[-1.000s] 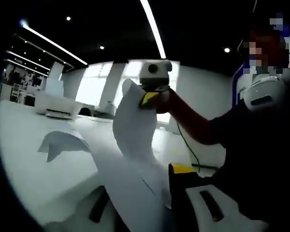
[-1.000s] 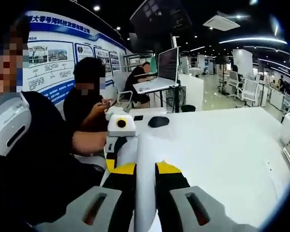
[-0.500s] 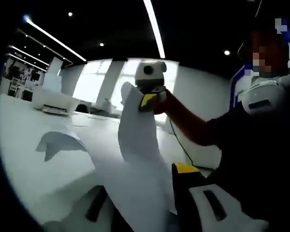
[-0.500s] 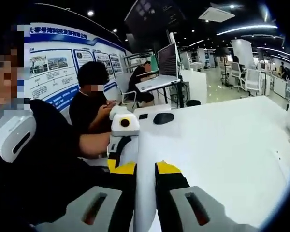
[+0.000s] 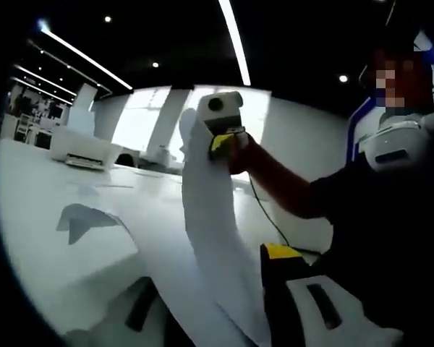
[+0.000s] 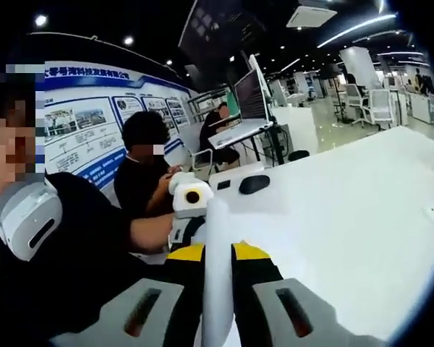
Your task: Organize the stack of printing papers by aligning and flattening the scattered papers on the table
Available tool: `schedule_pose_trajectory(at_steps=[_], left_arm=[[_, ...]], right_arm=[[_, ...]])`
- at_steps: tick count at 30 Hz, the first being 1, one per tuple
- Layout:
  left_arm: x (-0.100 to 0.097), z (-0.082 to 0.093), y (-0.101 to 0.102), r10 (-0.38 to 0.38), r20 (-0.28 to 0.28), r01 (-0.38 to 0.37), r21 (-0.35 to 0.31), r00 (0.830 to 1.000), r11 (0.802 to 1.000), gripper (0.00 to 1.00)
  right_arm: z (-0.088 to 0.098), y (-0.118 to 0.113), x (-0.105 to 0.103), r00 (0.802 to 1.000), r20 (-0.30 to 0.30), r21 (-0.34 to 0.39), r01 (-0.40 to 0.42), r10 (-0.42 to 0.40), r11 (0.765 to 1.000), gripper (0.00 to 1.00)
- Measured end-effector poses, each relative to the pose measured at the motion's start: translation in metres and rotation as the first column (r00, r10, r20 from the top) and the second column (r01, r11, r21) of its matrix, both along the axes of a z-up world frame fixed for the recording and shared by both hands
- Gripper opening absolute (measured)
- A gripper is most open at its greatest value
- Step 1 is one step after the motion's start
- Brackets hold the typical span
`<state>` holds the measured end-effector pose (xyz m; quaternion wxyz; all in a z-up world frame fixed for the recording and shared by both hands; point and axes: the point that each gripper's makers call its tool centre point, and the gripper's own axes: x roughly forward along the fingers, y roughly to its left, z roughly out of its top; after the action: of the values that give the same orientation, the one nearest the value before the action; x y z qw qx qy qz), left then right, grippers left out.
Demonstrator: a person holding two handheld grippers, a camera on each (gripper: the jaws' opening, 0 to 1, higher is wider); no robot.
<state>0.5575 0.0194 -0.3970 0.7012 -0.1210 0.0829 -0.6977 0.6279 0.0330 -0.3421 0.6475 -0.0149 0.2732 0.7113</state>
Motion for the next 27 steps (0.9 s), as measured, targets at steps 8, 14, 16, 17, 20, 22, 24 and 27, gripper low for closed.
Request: schedule_pose_trajectory(at_steps=[8, 14, 16, 17, 20, 22, 24, 27], left_arm=[[-0.001, 0.0, 0.0, 0.002, -0.001, -0.002, 0.0, 1.0, 1.0, 0.34], [0.001, -0.001, 0.002, 0.011, -0.006, -0.011, 0.0, 1.0, 1.0, 0.34], [0.001, -0.001, 0.002, 0.011, -0.006, -0.011, 0.001, 1.0, 1.0, 0.34], [0.001, -0.002, 0.002, 0.009, -0.006, -0.009, 0.002, 1.0, 1.0, 0.34], [0.002, -0.002, 0.002, 0.007, -0.006, -0.007, 0.001, 1.0, 1.0, 0.34], [0.002, -0.002, 0.002, 0.008, -0.008, -0.008, 0.0, 1.0, 1.0, 0.34], [0.003, -0.002, 0.003, 0.008, -0.009, -0.008, -0.002, 1.0, 1.0, 0.34], [0.003, -0.002, 0.003, 0.008, -0.008, -0.008, -0.001, 1.0, 1.0, 0.34]], right_arm=[[-0.007, 0.011, -0.007, 1.0, -0.012, -0.006, -0.014, 0.014, 1.0, 0.08], [-0.01, 0.017, -0.011, 0.999, -0.022, -0.004, -0.024, 0.024, 1.0, 0.08], [-0.011, 0.018, -0.011, 0.999, -0.024, -0.007, -0.028, 0.027, 1.0, 0.08], [-0.011, 0.018, -0.011, 0.999, -0.028, -0.006, -0.028, 0.028, 1.0, 0.08], [-0.011, 0.019, -0.011, 0.999, -0.035, -0.001, -0.026, 0.026, 1.0, 0.08], [-0.011, 0.019, -0.007, 0.999, -0.036, 0.0, -0.014, 0.014, 1.0, 0.08], [-0.012, 0.018, -0.005, 0.999, -0.038, 0.0, -0.006, 0.006, 1.0, 0.08], [-0.014, 0.018, -0.003, 0.999, -0.041, 0.0, 0.004, -0.004, 1.0, 0.08]])
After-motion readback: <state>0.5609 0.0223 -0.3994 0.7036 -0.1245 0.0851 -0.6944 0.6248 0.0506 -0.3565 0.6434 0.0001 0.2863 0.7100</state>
